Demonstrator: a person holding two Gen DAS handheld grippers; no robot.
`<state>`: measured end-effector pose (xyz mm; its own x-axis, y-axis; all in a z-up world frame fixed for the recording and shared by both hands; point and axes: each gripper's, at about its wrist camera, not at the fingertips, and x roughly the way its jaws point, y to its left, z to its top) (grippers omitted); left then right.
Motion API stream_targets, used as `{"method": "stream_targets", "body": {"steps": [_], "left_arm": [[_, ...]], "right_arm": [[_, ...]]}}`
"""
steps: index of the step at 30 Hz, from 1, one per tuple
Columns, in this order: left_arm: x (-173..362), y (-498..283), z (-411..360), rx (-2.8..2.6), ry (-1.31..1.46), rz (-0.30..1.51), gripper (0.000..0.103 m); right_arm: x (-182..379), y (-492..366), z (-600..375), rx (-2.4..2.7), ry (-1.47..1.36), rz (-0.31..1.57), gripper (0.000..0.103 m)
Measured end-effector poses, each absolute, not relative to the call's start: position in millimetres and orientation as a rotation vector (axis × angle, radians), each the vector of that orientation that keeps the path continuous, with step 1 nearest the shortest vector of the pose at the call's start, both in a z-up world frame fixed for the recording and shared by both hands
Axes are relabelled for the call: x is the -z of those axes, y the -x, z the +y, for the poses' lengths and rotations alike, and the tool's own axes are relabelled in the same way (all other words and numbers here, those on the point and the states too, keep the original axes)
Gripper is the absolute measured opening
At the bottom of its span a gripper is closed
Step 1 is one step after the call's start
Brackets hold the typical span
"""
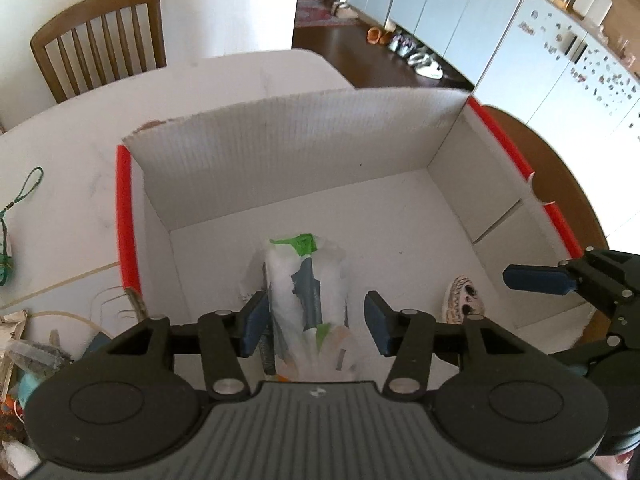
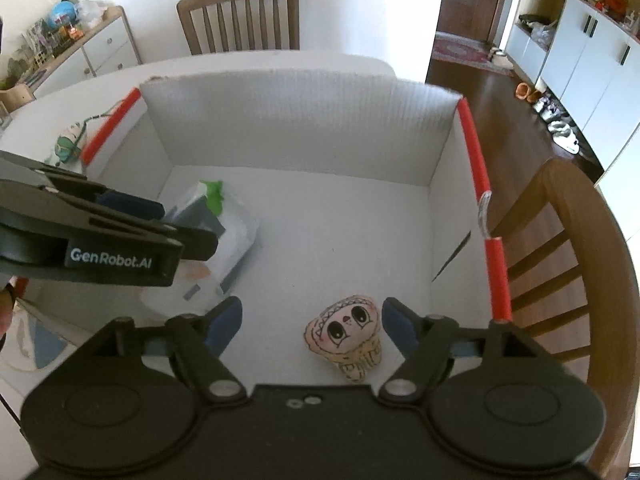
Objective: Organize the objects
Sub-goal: 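Carry both items over the red shoebox and lower them inside, then open both tools to release the bag and sticker into the box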
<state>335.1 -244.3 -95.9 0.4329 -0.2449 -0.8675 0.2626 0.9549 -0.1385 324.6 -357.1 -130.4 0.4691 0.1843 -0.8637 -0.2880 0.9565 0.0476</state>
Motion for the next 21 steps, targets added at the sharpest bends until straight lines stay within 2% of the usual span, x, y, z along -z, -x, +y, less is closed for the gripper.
{"method": "stream_targets", "body": {"steps": [9,19,21], "left_arm": [[62,-308,-227,0.331,-0.005,0.975,0.052],[20,-273,-190,0.328,-0.005,0.850,0.052],[12,-266,-180,0.331,0.008,0.831,0.059]], "right_arm": [[94,-306,-356,-0.300,0.084,0.974,0.083],[57,-280,-346,-0.316,0.051,0.899,0.085],[51,-273,-341,-0.324,0.049,0.882,0.086]]}}
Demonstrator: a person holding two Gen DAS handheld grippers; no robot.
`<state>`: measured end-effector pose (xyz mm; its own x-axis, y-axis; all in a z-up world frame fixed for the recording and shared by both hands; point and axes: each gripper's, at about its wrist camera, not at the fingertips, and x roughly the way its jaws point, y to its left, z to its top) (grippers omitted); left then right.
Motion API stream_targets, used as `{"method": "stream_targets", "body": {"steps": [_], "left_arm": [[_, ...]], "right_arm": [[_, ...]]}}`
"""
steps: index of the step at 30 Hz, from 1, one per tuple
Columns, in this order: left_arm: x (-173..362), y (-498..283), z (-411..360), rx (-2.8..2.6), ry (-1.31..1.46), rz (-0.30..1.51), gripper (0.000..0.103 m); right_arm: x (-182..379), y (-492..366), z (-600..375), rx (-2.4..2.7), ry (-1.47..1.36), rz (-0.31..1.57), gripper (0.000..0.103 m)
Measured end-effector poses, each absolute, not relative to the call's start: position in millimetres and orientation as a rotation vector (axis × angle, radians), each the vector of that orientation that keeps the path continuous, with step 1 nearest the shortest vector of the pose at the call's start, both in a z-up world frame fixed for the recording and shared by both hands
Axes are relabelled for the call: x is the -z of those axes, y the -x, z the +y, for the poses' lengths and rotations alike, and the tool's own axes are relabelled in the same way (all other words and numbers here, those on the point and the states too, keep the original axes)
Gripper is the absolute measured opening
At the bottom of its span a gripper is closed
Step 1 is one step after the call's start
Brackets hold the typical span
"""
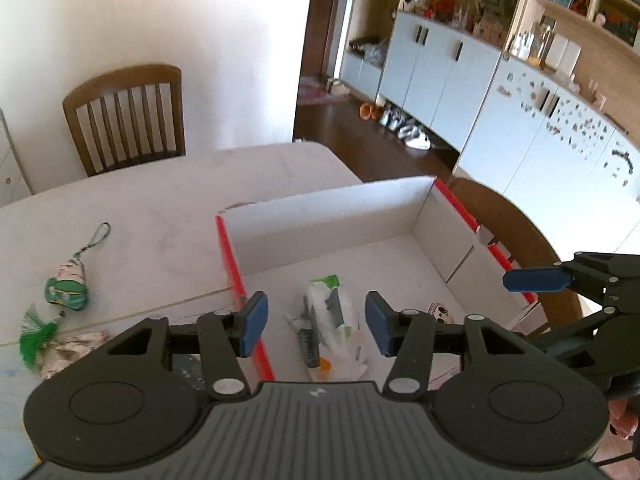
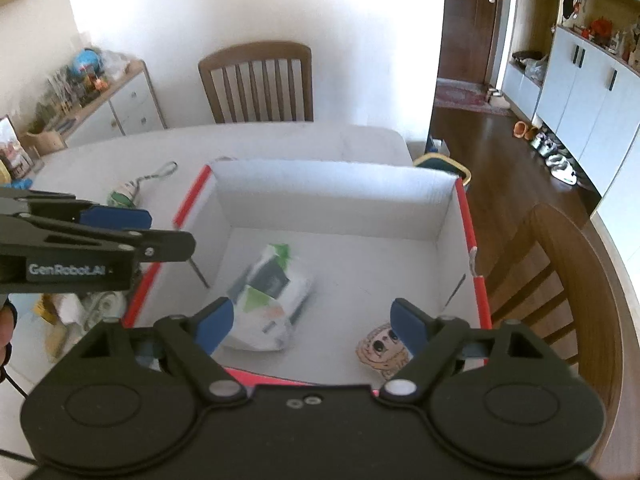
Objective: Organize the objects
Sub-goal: 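Open both tools to release the bag and sticker into the box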
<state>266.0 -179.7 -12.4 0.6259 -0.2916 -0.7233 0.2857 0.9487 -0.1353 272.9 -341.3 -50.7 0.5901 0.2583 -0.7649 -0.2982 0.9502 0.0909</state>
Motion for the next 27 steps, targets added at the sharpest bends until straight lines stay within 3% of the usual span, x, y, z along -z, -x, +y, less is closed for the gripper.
{"method": "stream_targets", "body": {"steps": [14,18,27], "left_arm": [[-11,-222,-96,0.278,0.061,0.741,0.069],[-13,-210,-72,0.260,0.061,0.720,0.077],[-8,-198,-25,0.229,0.088,0.716,0.083]], "right_arm": [[21,-238,-295,-0.363,-0.012,0.787,0.096],[19,-229,-274,-0.374,-0.010,0.765,0.099],[22,-219,-230,-0.392,-0.023,0.757,0.101]]}}
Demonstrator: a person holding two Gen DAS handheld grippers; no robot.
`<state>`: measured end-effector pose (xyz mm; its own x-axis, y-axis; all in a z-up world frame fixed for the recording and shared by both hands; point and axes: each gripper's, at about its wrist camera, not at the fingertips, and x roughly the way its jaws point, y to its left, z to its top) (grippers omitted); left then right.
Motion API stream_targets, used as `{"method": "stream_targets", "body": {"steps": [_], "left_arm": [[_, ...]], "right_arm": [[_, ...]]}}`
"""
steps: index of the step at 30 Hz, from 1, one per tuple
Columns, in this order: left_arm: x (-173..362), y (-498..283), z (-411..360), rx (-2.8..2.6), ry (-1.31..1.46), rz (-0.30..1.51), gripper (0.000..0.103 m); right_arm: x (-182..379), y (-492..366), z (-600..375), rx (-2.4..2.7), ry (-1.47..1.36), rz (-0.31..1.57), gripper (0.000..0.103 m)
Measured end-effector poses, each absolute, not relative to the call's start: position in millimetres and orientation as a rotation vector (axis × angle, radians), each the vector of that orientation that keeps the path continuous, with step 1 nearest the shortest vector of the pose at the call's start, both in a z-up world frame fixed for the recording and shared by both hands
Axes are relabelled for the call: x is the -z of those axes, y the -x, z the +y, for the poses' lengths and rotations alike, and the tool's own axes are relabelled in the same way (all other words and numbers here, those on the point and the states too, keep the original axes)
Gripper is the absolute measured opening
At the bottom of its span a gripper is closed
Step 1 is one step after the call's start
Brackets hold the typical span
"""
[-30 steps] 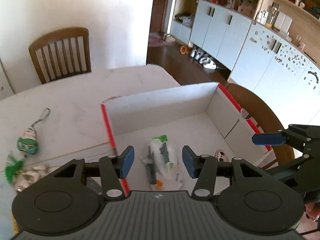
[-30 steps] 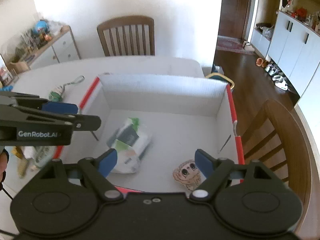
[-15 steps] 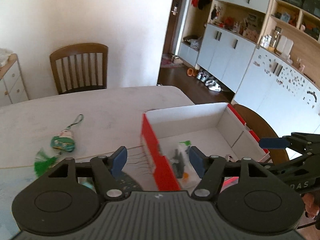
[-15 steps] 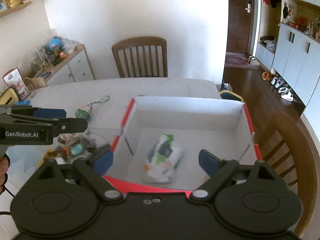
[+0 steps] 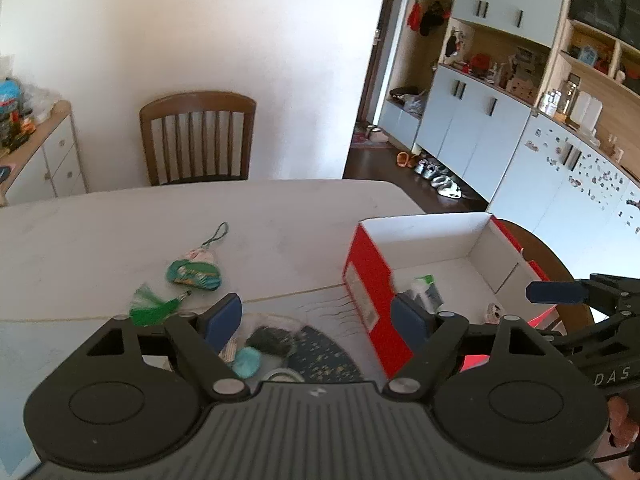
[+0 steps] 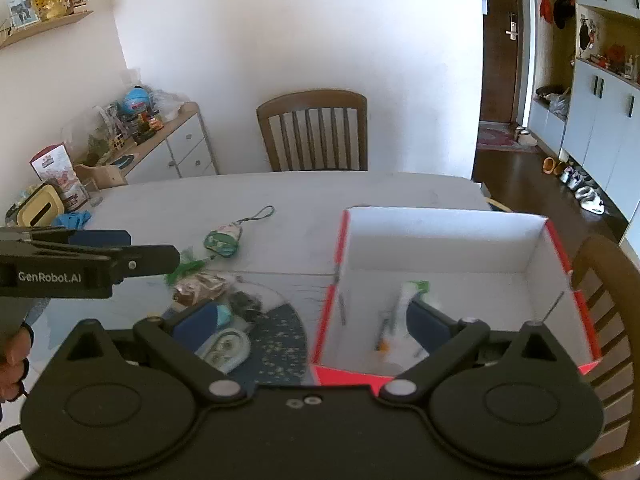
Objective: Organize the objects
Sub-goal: 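Open both tools to release the bag and sticker into the box, then move both tools back over the items on the blue mat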
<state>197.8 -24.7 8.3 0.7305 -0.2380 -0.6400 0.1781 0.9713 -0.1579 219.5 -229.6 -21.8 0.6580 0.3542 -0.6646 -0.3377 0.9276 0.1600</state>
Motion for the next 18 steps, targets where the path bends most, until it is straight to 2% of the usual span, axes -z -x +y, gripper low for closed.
{"method": "stream_targets", "body": {"steps": [4,11,18], "left_arm": [[-2,-194,-5,0.220,0.104,0.722,0.087],[12,-186,33,0.211,0.145,0.712,0.102],[33,-179,68,0.195,0.136,0.690,0.103]], "right_arm": [[26,-217,-211,-0.399,-0.028,0.766,0.101],[35,-212,-179,-0.399,-0.025,0.790,0.101],[49,-210,-156,-0.378,-0.023,0.818,0.101]]}}
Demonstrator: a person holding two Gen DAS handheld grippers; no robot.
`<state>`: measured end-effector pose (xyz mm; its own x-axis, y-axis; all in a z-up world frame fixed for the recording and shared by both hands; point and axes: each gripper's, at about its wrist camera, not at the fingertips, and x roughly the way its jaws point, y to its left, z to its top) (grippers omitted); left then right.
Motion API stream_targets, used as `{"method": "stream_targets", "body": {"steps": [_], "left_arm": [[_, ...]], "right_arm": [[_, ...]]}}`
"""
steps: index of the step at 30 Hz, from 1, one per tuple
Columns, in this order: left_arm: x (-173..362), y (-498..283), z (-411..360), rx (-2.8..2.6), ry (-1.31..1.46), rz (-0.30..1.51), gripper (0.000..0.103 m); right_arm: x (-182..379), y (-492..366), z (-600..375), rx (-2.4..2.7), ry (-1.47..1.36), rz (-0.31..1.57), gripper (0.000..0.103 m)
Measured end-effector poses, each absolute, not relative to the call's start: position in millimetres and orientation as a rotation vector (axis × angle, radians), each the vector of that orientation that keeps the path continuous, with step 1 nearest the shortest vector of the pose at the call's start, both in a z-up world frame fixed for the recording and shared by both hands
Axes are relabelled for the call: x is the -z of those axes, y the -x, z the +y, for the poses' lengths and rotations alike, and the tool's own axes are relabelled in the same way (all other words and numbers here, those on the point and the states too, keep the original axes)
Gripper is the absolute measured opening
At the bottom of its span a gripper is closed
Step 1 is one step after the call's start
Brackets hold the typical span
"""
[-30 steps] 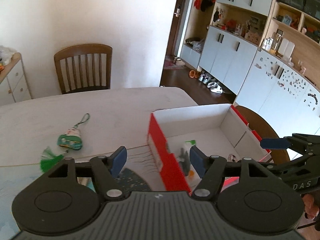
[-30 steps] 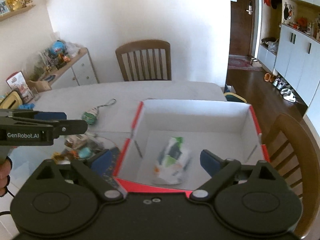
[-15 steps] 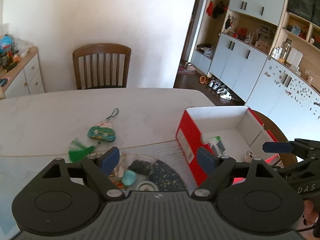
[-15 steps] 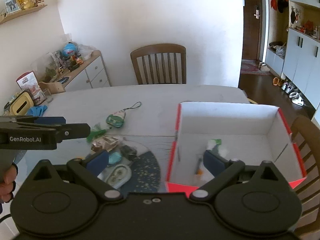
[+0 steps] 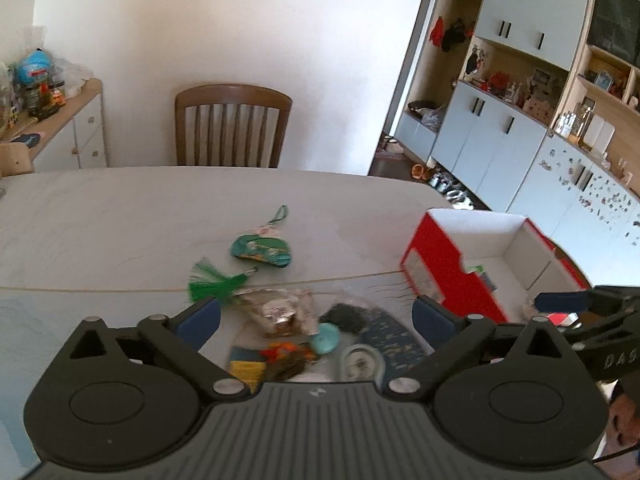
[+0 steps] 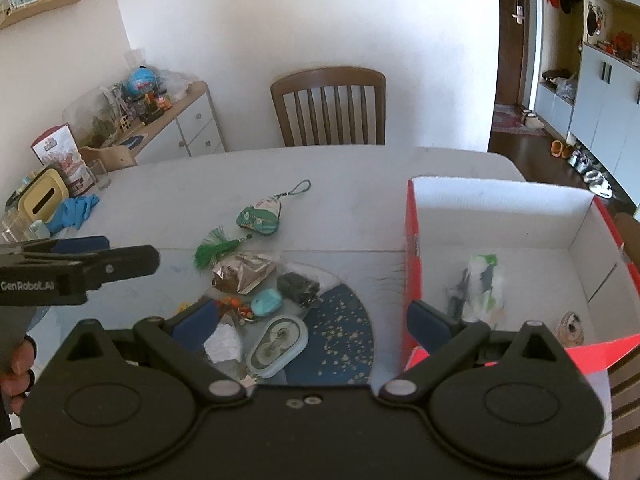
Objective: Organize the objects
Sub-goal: 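Move both tools back over the items on the blue mat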
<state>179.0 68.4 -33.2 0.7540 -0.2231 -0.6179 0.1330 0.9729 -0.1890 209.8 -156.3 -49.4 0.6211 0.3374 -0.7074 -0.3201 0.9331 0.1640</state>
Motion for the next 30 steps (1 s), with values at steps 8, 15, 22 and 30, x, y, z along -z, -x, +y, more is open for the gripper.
{"method": "stream_targets", "body": {"steps": [8,15,22,30], "left_arm": [[72,-176,98,0.183,0.098,0.750,0.103],[112,-180,106,0.152,0.031,0.794,0.103],[142,-187,111,0.132,0.005,0.839,0.103],[157,-192,104,0.143,-0.042,0.857,0.103]], "right_arm": [[72,-213,-137,-0.350,-0.012,0.862,0.101],[100,-219,-121,-0.316,0.006,0.913,0.101],[126,-230,-108,-0.251,0.011,0.946,0.100],[152,-247,-101,-0.181,-0.014,1.003,0.099]]}}
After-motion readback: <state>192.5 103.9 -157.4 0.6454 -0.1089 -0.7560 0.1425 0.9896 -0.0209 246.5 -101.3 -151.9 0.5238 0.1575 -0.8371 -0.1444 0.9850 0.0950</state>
